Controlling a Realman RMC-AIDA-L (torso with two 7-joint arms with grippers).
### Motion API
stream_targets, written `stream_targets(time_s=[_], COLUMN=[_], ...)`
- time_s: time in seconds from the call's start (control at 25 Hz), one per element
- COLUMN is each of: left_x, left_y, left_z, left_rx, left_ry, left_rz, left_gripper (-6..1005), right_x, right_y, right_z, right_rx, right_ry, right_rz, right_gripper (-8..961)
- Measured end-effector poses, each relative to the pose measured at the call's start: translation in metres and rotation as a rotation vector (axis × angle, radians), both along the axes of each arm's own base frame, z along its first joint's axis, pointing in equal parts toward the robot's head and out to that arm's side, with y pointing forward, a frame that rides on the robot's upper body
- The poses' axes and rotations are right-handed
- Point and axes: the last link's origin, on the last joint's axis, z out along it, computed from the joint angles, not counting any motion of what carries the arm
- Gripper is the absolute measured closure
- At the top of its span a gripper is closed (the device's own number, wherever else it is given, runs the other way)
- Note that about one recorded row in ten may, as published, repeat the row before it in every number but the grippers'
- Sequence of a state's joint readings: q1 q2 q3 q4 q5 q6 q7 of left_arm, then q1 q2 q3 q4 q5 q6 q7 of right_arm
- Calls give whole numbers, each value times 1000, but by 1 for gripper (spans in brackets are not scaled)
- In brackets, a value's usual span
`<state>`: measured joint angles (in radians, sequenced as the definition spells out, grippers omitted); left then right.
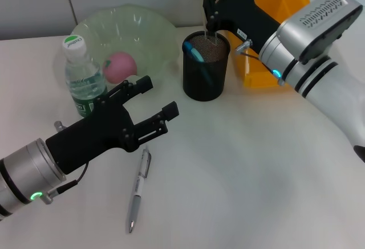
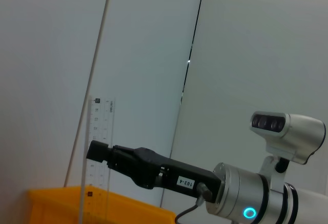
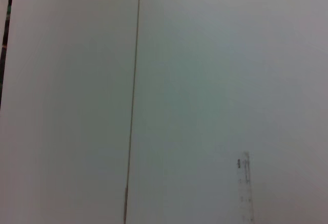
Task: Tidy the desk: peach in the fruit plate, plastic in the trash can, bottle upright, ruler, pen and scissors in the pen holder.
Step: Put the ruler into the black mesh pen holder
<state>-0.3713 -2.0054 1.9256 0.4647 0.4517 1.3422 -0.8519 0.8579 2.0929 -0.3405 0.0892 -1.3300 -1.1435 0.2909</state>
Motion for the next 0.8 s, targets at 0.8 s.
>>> stream_targets(time_s=[0.8], left_x=[1], left_y=[1], left_z=[1], left_rx=[6], left_ry=[5], left_rz=[-13], left_gripper=[182], right_x=[9], right_y=[0], right_z=[-11], right_rx=[-44], right_ry=[-26], right_rz=[-77], right_gripper=[830])
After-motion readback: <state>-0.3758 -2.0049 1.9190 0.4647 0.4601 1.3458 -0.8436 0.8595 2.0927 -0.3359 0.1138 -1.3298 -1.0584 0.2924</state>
